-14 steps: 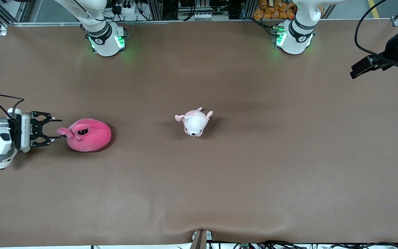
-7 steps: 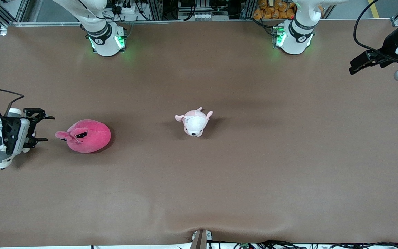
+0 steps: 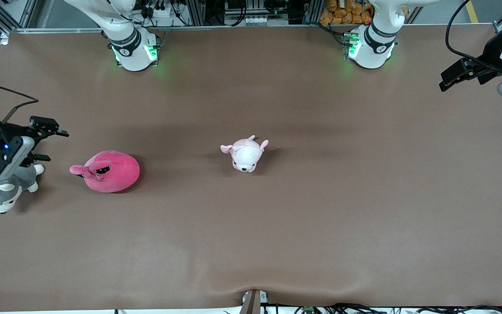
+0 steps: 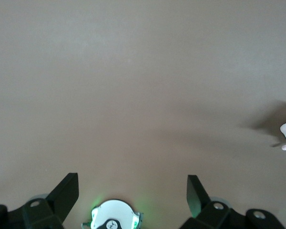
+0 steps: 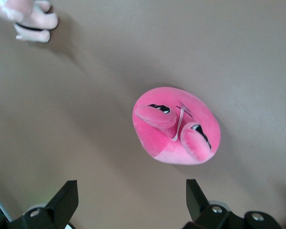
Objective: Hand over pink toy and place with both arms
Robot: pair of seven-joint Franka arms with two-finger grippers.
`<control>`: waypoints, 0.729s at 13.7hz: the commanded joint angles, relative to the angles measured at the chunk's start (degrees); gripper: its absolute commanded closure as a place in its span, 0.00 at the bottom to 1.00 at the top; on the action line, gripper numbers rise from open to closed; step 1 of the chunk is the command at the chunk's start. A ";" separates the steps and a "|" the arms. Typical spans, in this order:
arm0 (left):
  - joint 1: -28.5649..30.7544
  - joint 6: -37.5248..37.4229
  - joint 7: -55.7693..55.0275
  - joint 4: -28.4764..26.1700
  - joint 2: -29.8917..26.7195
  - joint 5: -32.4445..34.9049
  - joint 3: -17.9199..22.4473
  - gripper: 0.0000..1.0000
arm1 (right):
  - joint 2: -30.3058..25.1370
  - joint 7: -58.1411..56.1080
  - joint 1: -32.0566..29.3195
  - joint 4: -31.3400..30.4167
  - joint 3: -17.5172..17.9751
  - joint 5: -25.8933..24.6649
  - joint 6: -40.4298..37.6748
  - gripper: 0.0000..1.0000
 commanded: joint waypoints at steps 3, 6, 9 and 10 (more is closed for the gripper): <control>-0.08 3.06 2.02 -0.49 -1.39 -0.76 0.62 0.00 | -7.55 13.87 1.71 -4.21 0.02 -3.71 1.10 0.00; -0.17 2.98 2.37 0.57 -0.77 -0.50 0.61 0.00 | -10.45 21.17 2.24 -4.21 0.11 -6.00 1.18 0.00; 0.01 2.54 4.39 1.96 -0.60 -0.41 0.79 0.00 | -11.16 31.34 3.37 -3.42 -0.67 -6.71 0.57 0.00; 0.01 2.45 4.57 2.24 -0.25 -0.41 0.79 0.00 | -11.08 35.74 5.12 -2.63 -1.90 -8.02 0.39 0.00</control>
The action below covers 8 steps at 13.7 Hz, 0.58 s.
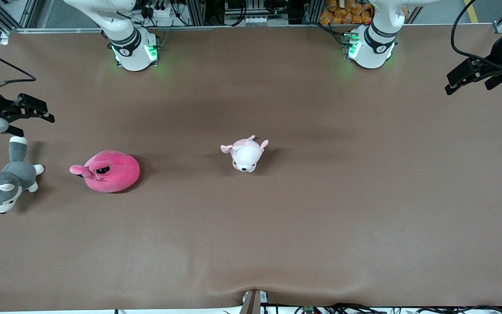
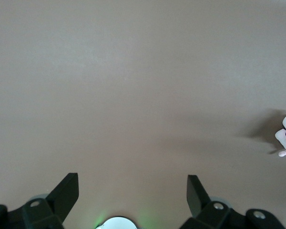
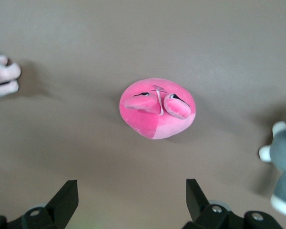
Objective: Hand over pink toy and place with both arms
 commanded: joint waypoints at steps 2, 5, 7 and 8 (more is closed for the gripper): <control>0.07 -0.32 1.70 1.75 0.10 -0.84 0.38 0.00 | -1.39 16.14 7.06 1.69 -4.74 -4.31 -2.08 0.00; -0.01 -0.32 1.61 2.20 0.54 -0.76 0.38 0.00 | -1.47 25.39 7.87 3.45 -5.28 -4.31 -2.89 0.00; -0.28 -0.50 1.44 2.28 0.62 -0.58 0.30 0.00 | -2.00 26.20 8.22 4.68 -5.46 -4.57 -3.42 0.00; -0.28 -0.67 1.35 2.55 0.80 -0.41 0.30 0.00 | -2.44 26.20 8.22 4.68 -6.33 -4.66 -3.59 0.00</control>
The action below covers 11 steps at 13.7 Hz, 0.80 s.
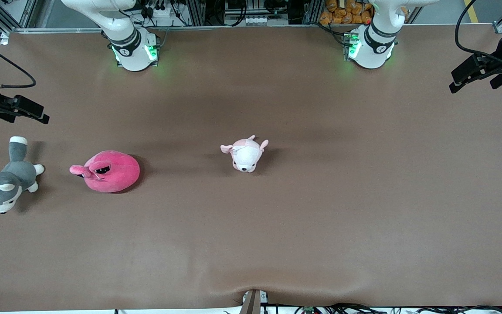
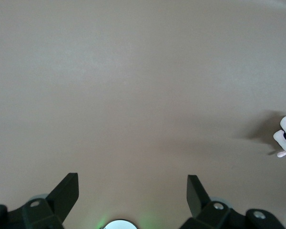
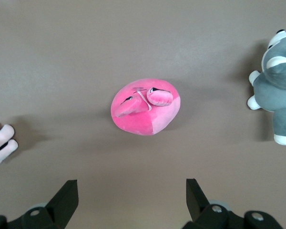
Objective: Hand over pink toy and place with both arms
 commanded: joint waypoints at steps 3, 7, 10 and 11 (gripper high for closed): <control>-0.25 -1.37 0.75 2.32 1.03 -0.14 0.01 0.00 | -2.35 1.97 1.52 0.70 -1.81 -4.03 -1.21 0.00; -0.08 -2.42 1.10 2.41 0.94 -0.14 0.18 0.00 | -2.53 2.23 1.52 1.40 -1.37 -4.75 -2.08 0.00; -0.16 -2.60 0.93 2.33 0.94 -0.05 0.27 0.00 | -2.62 2.15 1.43 1.40 -1.37 -4.67 -2.08 0.00; -0.16 -3.13 0.93 2.41 0.94 -0.05 0.18 0.00 | -2.53 2.14 1.43 1.40 -1.37 -4.67 -2.08 0.00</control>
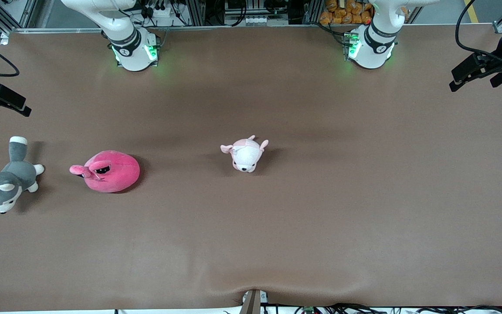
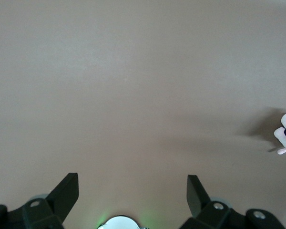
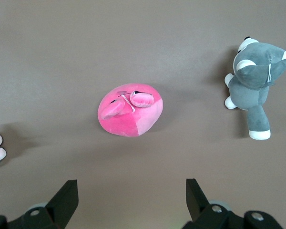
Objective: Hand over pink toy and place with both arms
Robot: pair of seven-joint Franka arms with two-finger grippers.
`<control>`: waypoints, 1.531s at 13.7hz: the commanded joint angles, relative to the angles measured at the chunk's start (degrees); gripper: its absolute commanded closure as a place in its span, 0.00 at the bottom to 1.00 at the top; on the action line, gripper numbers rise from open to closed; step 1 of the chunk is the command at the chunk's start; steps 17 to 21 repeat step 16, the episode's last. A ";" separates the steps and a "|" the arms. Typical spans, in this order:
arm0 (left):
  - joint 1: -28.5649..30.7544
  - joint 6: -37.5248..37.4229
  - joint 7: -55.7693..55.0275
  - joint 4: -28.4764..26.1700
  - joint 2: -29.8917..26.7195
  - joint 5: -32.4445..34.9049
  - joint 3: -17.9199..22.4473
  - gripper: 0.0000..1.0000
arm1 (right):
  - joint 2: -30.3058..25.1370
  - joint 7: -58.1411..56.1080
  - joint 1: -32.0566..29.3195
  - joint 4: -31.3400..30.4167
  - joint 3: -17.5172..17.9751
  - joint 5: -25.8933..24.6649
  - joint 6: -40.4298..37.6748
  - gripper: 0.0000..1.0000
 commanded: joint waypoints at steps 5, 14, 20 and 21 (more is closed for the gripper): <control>-0.24 -2.76 1.19 1.64 0.73 -0.05 0.05 0.00 | -0.67 1.31 0.97 0.09 -0.29 -1.22 -0.76 0.00; -0.16 -3.81 3.56 1.64 1.17 0.03 0.05 0.00 | -0.59 1.23 1.49 0.01 -0.38 -1.04 -0.68 0.00; -0.16 -3.81 3.48 1.64 1.17 0.12 0.05 0.00 | -0.59 1.31 1.58 0.01 -0.38 -1.04 -0.68 0.00; -0.16 -3.81 3.48 1.64 1.17 0.12 0.05 0.00 | -0.59 1.31 1.58 0.01 -0.38 -1.04 -0.68 0.00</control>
